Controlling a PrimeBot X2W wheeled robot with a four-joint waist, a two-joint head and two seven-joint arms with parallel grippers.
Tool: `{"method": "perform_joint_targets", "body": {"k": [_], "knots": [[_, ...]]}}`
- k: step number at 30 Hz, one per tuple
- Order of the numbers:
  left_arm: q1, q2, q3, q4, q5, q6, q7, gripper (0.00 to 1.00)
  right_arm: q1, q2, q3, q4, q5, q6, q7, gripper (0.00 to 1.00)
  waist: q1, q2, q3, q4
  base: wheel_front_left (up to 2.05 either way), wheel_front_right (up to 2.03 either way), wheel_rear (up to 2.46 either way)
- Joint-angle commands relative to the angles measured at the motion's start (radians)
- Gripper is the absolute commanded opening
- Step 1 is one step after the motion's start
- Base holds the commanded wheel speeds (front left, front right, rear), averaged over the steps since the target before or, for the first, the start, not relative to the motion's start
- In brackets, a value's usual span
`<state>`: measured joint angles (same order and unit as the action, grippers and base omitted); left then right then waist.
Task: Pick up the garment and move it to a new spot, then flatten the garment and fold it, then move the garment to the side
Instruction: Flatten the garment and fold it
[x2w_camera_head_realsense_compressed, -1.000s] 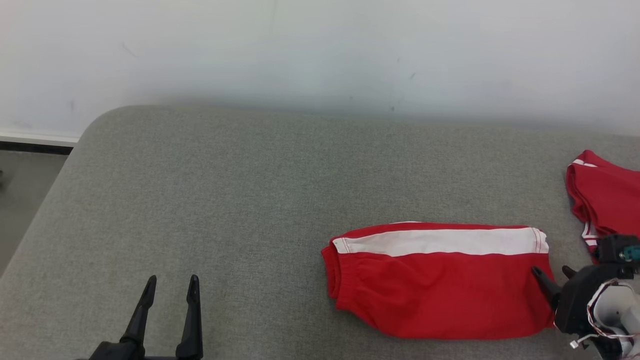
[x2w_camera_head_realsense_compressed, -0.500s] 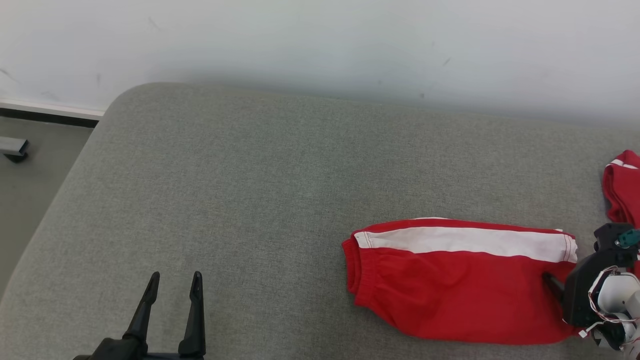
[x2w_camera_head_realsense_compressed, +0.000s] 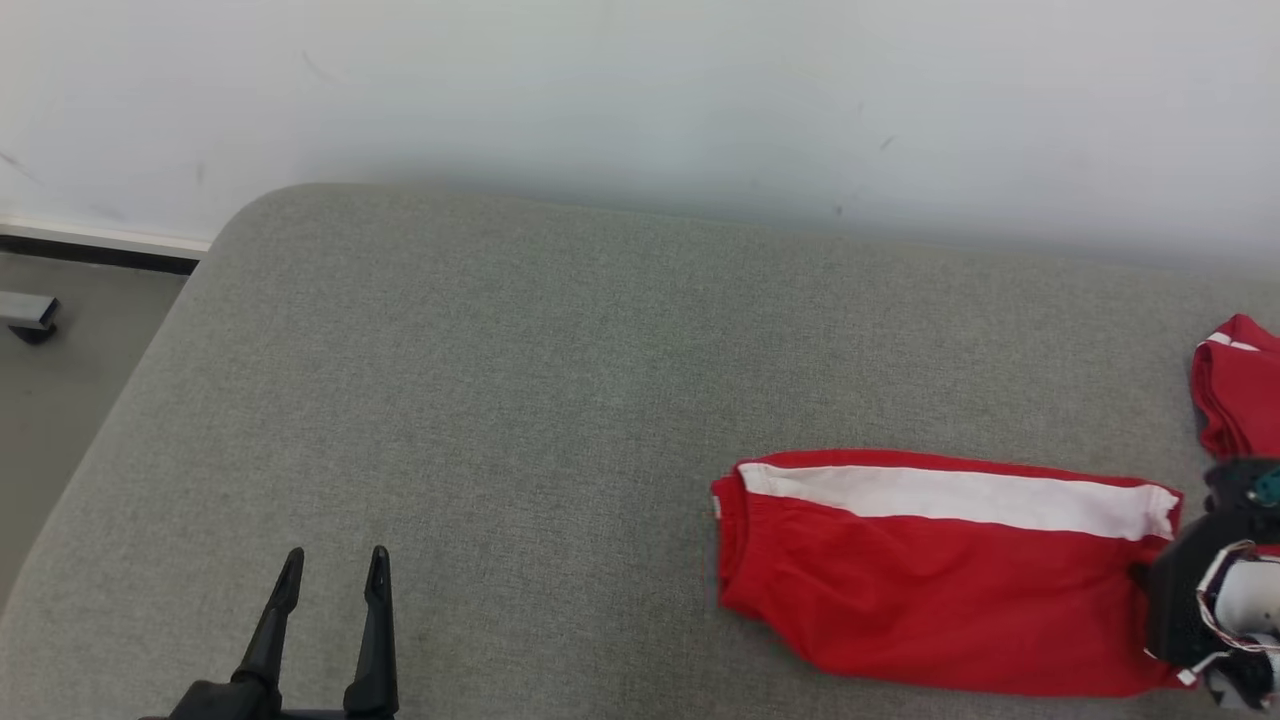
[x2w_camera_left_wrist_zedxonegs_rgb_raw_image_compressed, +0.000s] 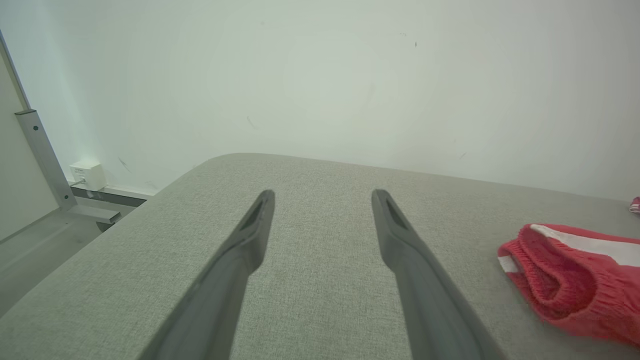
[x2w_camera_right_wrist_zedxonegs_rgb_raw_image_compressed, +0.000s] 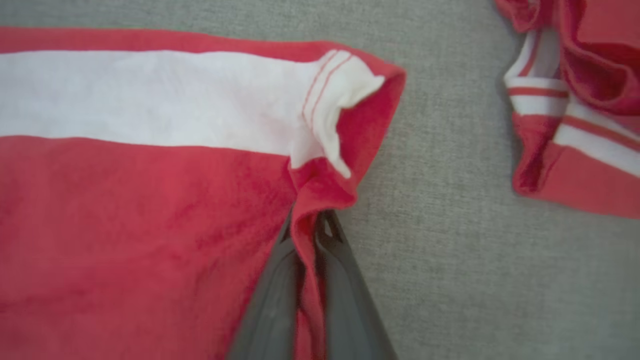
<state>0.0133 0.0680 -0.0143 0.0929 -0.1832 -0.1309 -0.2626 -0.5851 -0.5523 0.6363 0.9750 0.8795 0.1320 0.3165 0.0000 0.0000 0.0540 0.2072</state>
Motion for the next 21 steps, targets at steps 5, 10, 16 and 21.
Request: {"method": "perform_joint_targets", "body": {"k": [5,10,16,21], "knots": [[0.025,0.004,0.007,-0.003,0.008,0.001,-0.003,1.00,0.027,-0.050,-0.024,0.044,0.005,-0.003,-0.011,0.00,0.0000,0.0000,-0.029,-0.006,0.00,0.00,0.00],[0.044,0.005,0.020,-0.012,0.012,0.001,-0.003,1.00,0.030,-0.053,-0.036,0.029,0.024,-0.003,-0.001,0.00,0.0000,0.0000,-0.040,-0.026,0.00,0.00,0.00],[0.066,0.004,0.023,-0.016,0.022,0.001,-0.003,1.00,0.030,-0.026,-0.069,-0.032,0.104,-0.003,0.069,0.00,0.0000,0.0000,-0.058,-0.059,0.00,0.00,0.00],[0.073,-0.002,0.029,-0.017,0.023,0.001,-0.003,1.00,0.037,-0.005,-0.104,-0.117,0.175,-0.003,0.126,0.00,0.0000,0.0000,-0.072,-0.082,0.00,0.00,0.00]]}}
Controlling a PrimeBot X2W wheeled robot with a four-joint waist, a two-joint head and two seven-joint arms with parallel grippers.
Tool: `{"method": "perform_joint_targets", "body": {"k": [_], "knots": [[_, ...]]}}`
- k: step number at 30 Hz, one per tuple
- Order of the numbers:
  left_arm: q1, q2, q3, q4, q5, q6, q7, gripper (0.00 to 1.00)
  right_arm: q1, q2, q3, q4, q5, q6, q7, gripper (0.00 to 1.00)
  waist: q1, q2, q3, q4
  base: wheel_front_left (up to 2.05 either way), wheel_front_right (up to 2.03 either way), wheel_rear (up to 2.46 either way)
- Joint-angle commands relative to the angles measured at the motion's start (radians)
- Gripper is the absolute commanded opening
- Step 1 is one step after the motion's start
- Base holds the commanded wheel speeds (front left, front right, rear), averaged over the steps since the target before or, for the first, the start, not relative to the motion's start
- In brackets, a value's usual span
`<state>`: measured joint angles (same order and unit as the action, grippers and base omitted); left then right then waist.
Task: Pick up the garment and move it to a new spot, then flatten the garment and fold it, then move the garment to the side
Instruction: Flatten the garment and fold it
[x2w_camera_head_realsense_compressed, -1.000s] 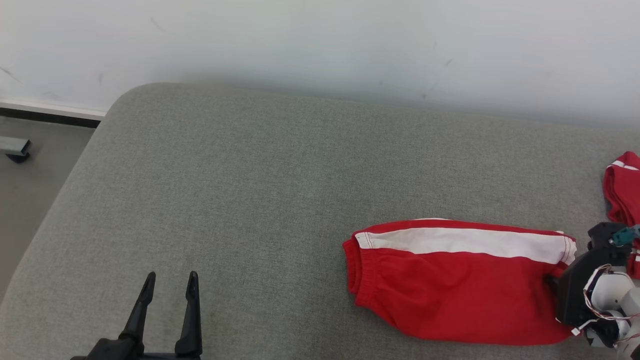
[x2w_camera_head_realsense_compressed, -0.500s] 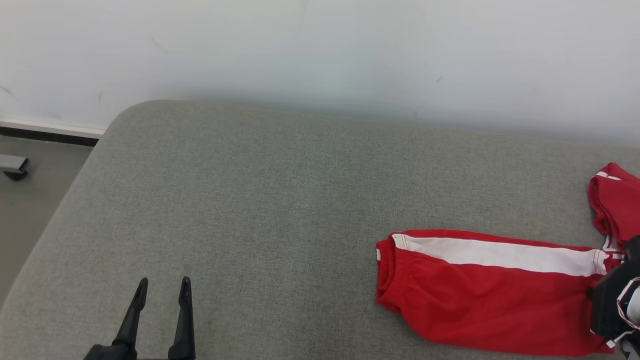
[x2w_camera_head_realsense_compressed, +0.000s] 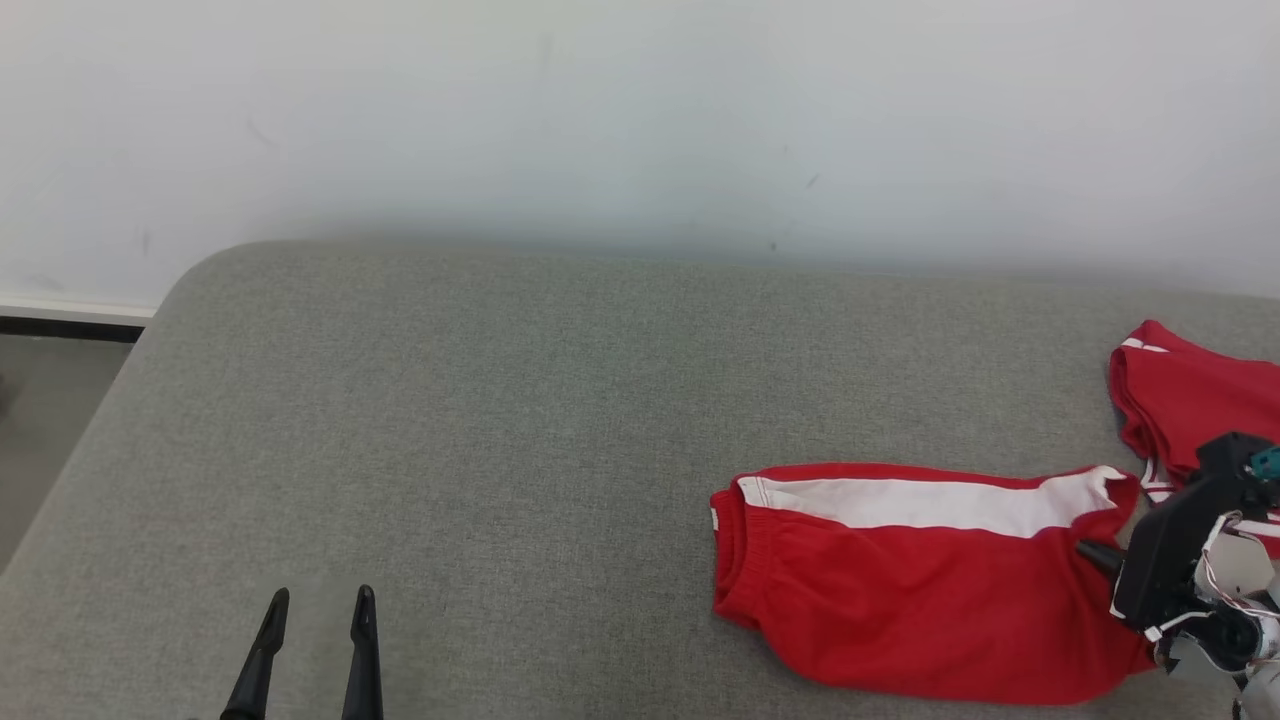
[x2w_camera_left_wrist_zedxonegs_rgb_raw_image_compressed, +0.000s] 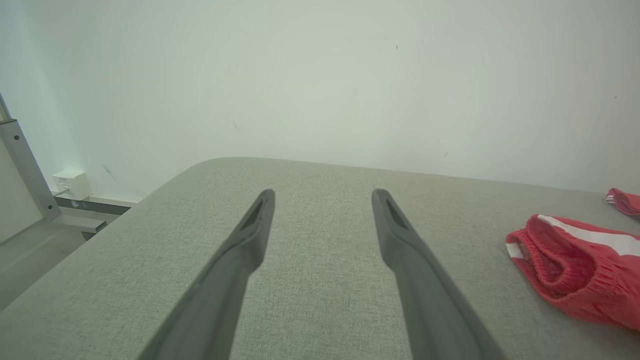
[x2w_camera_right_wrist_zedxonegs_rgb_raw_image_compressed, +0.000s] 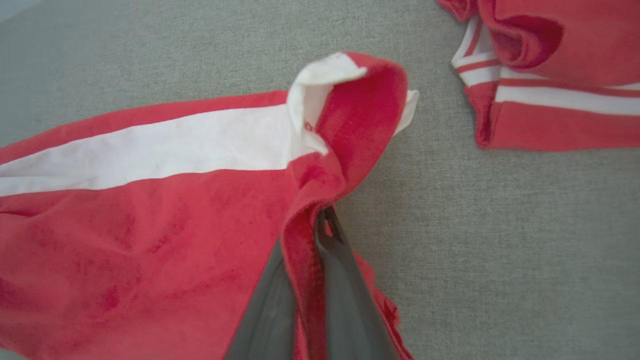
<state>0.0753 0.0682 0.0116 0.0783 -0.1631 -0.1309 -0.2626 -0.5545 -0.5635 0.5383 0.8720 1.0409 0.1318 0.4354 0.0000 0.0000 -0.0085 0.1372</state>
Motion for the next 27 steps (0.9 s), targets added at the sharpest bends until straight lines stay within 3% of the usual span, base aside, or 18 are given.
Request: {"method": "perform_joint_targets", "body": {"k": [1,14,27], "knots": [[0.012,-0.004,0.002,-0.002,0.003,0.001,-0.003,1.00,0.010,0.009,-0.012,-0.033,0.024,-0.003,0.018,0.00,0.0000,0.0000,-0.011,-0.015,0.00,0.00,0.00],[0.019,-0.012,-0.010,0.002,-0.001,0.001,-0.003,1.00,0.049,0.130,-0.092,-0.228,0.129,-0.003,0.128,0.00,0.0000,0.0000,-0.018,-0.013,0.00,0.00,0.00],[-0.017,-0.013,-0.026,0.024,-0.011,0.001,-0.003,1.00,0.020,0.299,-0.167,-0.220,0.058,-0.003,0.218,0.00,0.0000,0.0000,0.006,0.041,0.00,0.00,0.00]]}}
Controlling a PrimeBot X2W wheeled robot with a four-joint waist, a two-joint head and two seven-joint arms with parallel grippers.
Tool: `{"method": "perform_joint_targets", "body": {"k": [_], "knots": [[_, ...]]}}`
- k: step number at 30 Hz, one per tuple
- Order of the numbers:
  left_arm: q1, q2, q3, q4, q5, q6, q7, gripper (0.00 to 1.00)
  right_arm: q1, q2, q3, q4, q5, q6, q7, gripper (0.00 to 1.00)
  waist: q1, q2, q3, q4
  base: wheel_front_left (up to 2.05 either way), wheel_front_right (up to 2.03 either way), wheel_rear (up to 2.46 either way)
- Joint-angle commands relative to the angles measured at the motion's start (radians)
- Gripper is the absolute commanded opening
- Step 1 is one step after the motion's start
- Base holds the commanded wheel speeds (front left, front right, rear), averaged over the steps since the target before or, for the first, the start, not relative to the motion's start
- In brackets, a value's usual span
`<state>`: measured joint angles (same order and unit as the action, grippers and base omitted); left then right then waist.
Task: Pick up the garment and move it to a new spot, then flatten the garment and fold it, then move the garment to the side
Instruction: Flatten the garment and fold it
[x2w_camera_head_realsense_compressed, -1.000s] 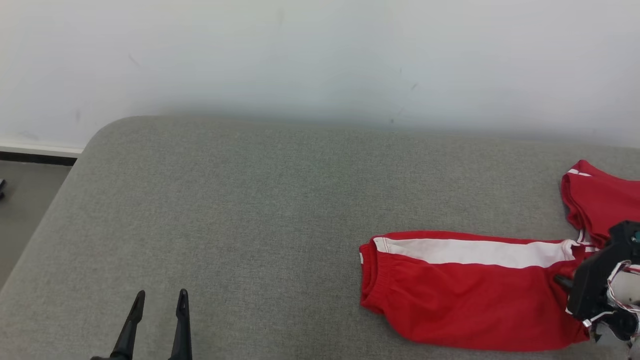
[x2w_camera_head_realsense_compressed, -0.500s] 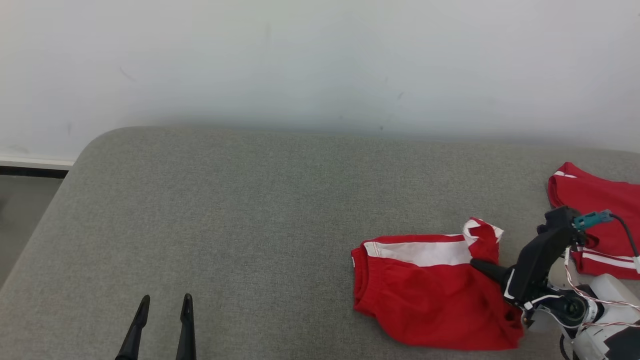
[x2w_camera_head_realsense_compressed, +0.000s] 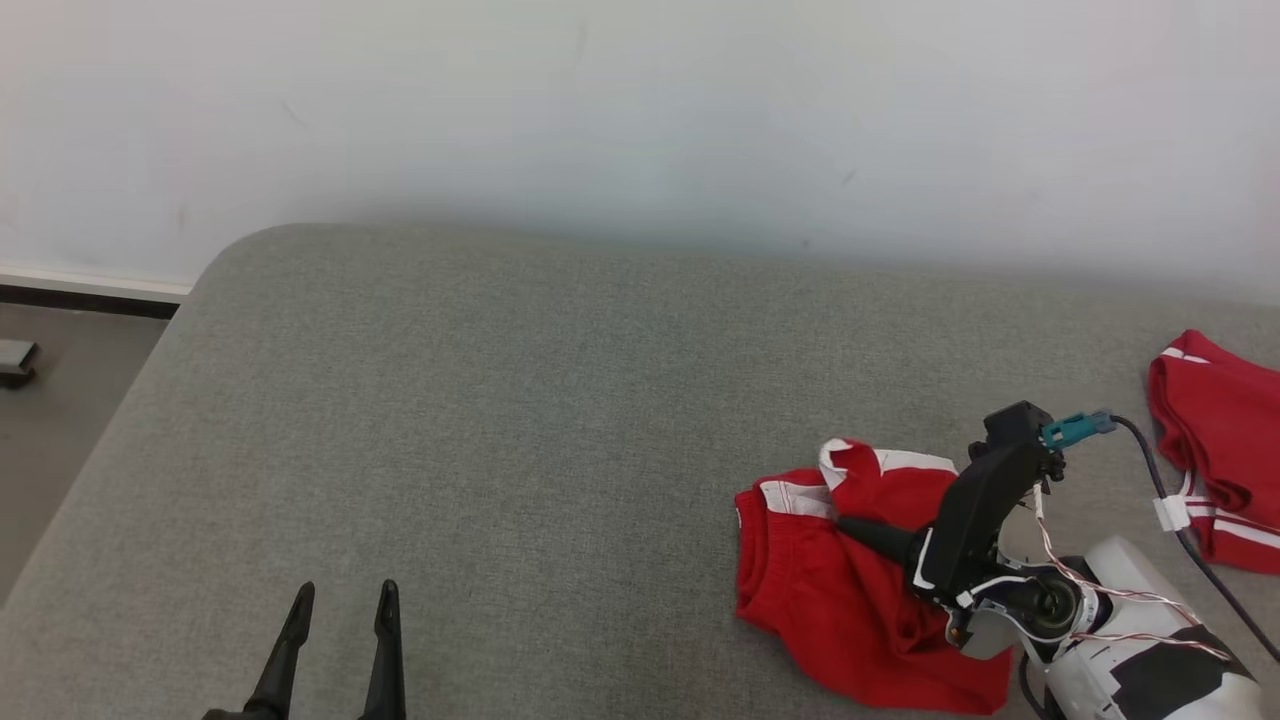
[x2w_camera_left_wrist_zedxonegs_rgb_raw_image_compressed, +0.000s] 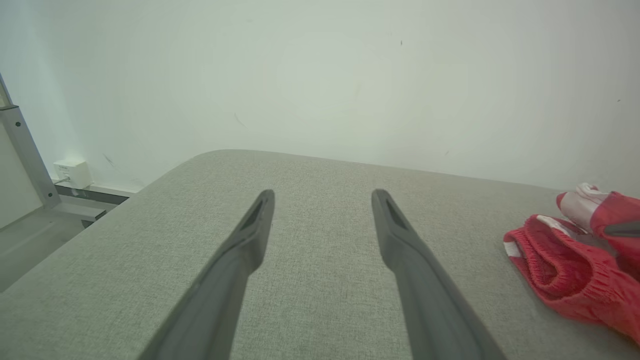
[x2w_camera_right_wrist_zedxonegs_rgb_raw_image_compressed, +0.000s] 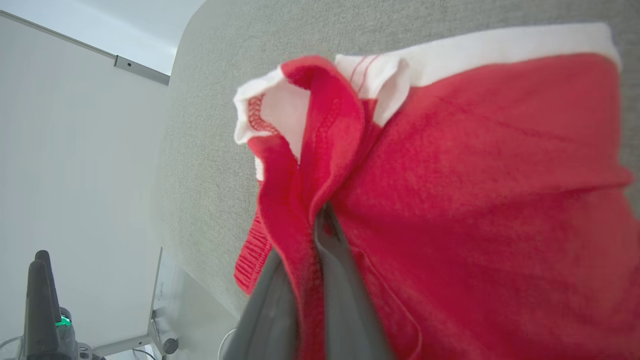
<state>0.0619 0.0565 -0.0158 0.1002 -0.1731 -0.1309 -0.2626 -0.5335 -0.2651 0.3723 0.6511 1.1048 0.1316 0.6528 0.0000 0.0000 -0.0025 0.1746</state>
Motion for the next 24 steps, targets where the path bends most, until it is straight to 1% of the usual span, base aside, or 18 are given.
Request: {"method": "perform_joint_targets", "body": {"k": [1,6,10,13,14,15,16,19,24], "knots": [[-0.004,-0.002,0.001,0.003,-0.002,0.001,-0.003,1.00,-0.002,0.010,-0.008,0.001,-0.012,-0.002,0.008,0.00,0.0000,0.0000,0.000,0.005,0.00,0.00,0.00],[-0.009,-0.003,0.001,0.006,-0.006,0.001,-0.003,1.00,0.002,0.056,-0.058,0.011,-0.035,-0.002,0.030,0.00,0.0000,0.0000,0.003,0.012,0.00,0.00,0.00],[-0.015,-0.004,-0.004,0.009,-0.008,0.001,-0.003,1.00,0.007,0.089,-0.088,0.014,-0.076,-0.002,0.045,0.00,0.0000,0.0000,0.006,0.016,0.00,0.00,0.00],[-0.022,-0.005,-0.007,0.011,-0.009,0.001,-0.003,1.00,0.013,0.101,-0.099,0.007,-0.115,-0.002,0.054,0.00,0.0000,0.0000,0.011,0.019,0.00,0.00,0.00],[-0.025,-0.005,-0.008,0.012,-0.010,0.001,-0.003,1.00,0.015,0.104,-0.104,0.003,-0.130,-0.002,0.052,0.10,0.0000,0.0000,0.012,0.020,0.00,0.00,0.00],[-0.027,-0.005,-0.009,0.014,-0.010,0.001,-0.003,1.00,0.019,0.107,-0.109,-0.005,-0.146,-0.002,0.046,0.33,0.0000,0.0000,0.013,0.020,0.00,0.00,0.00],[-0.026,-0.005,-0.009,0.015,-0.011,0.001,-0.003,1.00,0.023,0.109,-0.116,-0.015,-0.157,-0.002,0.035,1.00,0.0000,0.0000,0.012,0.020,0.00,0.00,0.00],[-0.024,-0.005,-0.006,0.019,-0.012,0.001,-0.003,1.00,0.033,0.106,-0.135,-0.056,-0.194,-0.002,-0.005,1.00,0.0000,0.0000,0.006,0.015,0.00,0.00,0.00],[-0.004,-0.005,0.009,0.015,-0.006,0.001,-0.003,1.00,0.063,0.076,-0.179,-0.152,-0.233,-0.002,-0.093,1.00,0.0000,0.0000,-0.009,-0.006,0.00,0.00,0.00]]}}
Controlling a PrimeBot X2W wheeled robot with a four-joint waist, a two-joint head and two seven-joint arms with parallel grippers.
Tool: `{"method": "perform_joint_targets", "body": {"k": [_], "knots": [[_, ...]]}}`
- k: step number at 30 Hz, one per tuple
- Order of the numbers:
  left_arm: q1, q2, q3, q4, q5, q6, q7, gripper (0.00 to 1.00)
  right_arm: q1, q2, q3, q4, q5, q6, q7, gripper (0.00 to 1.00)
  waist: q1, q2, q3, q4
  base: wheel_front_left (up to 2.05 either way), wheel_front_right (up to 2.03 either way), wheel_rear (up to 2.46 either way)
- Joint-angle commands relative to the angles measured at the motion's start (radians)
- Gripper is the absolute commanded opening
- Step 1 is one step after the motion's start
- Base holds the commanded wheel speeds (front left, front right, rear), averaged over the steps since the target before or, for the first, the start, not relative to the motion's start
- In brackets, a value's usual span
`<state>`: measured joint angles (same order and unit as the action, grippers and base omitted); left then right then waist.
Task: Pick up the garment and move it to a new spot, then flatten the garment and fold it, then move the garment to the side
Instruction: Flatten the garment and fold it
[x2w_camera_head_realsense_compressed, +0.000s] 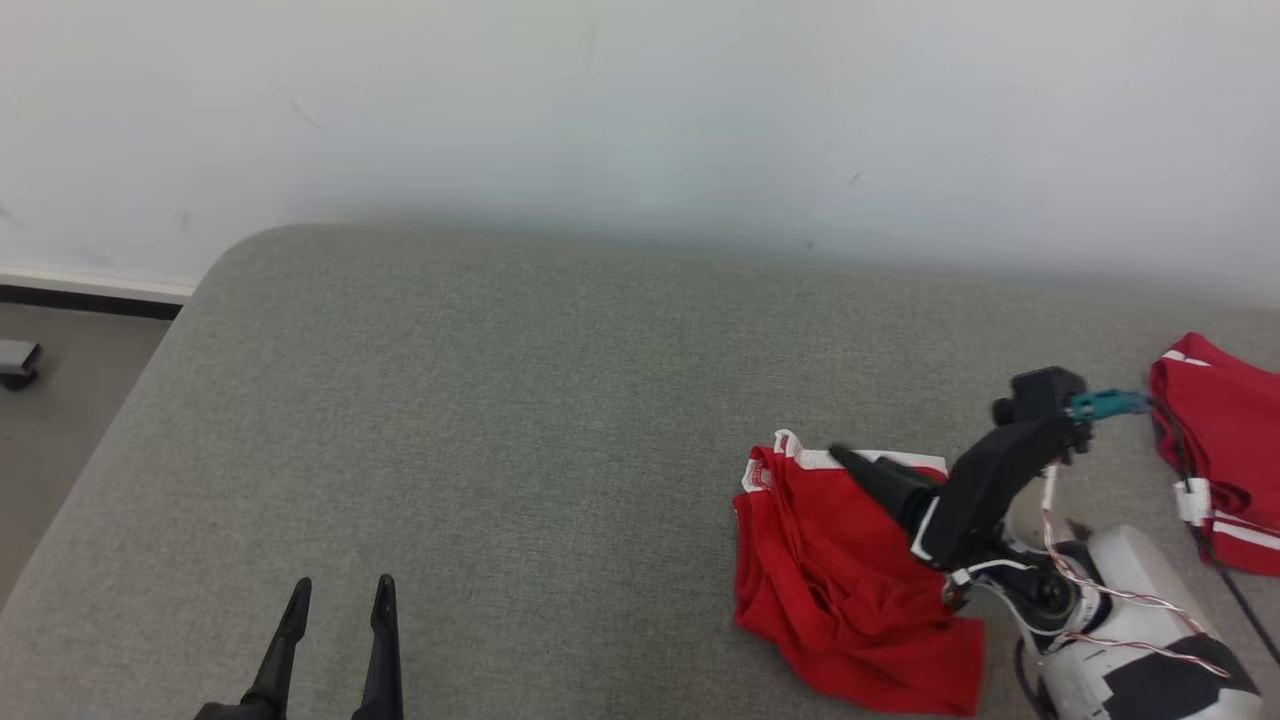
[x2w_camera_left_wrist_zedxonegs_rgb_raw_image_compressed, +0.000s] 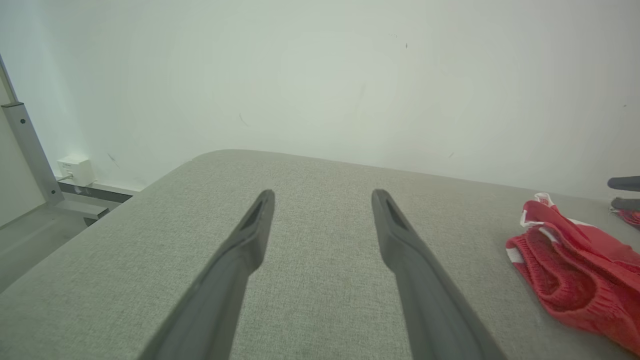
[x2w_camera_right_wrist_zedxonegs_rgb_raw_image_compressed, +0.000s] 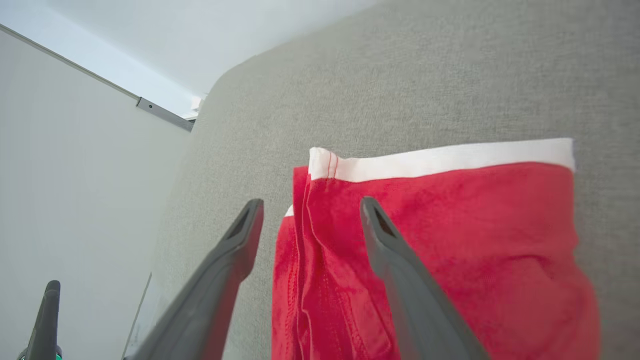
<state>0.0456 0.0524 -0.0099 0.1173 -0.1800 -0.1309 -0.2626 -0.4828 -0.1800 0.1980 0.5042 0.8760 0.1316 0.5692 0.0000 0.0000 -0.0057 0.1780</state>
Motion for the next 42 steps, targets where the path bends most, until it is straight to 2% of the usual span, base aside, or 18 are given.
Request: {"method": "perform_joint_targets", "body": {"k": [1,4,9,15,25,27,33,42], "knots": [[0.016,-0.001,0.005,-0.004,0.003,0.001,-0.003,1.00,0.018,-0.016,-0.018,-0.023,-0.012,-0.002,-0.033,1.00,0.0000,0.0000,-0.008,-0.013,0.00,0.00,0.00],[0.017,-0.001,0.011,-0.011,0.005,0.001,-0.003,1.00,0.035,-0.030,-0.041,-0.058,-0.031,-0.002,-0.082,1.00,0.0000,0.0000,-0.009,-0.024,0.00,0.00,0.00],[0.025,0.003,0.027,-0.030,0.015,0.001,-0.003,1.00,0.083,-0.072,-0.070,-0.141,-0.083,-0.002,-0.235,1.00,0.0000,0.0000,-0.008,-0.053,0.00,0.00,0.00],[0.034,0.006,0.049,-0.049,0.025,0.001,-0.003,1.00,0.167,-0.132,-0.037,-0.232,-0.152,-0.002,-0.437,1.00,0.0000,0.0000,-0.006,-0.096,0.00,0.00,0.00],[0.021,0.015,0.072,-0.059,0.032,0.001,-0.003,1.00,0.310,-0.152,-0.045,-0.271,-0.177,-0.002,-0.693,1.00,0.0000,0.0000,0.002,-0.158,0.00,0.00,0.00],[0.023,0.017,0.072,-0.062,0.034,0.001,-0.003,1.00,0.338,-0.137,-0.059,-0.269,-0.156,-0.002,-0.736,1.00,0.0000,0.0000,0.001,-0.164,0.00,0.00,0.00],[0.025,0.016,0.076,-0.068,0.039,0.001,-0.003,1.00,0.406,-0.133,-0.062,-0.294,-0.234,-0.002,-0.813,1.00,0.0000,0.0000,0.004,-0.170,0.00,0.00,0.00],[0.038,0.016,0.083,-0.072,0.048,0.001,-0.003,1.00,0.488,-0.034,-0.143,-0.334,-0.370,-0.002,-0.835,1.00,0.0000,0.0000,0.000,-0.160,0.00,0.00,0.00]]}}
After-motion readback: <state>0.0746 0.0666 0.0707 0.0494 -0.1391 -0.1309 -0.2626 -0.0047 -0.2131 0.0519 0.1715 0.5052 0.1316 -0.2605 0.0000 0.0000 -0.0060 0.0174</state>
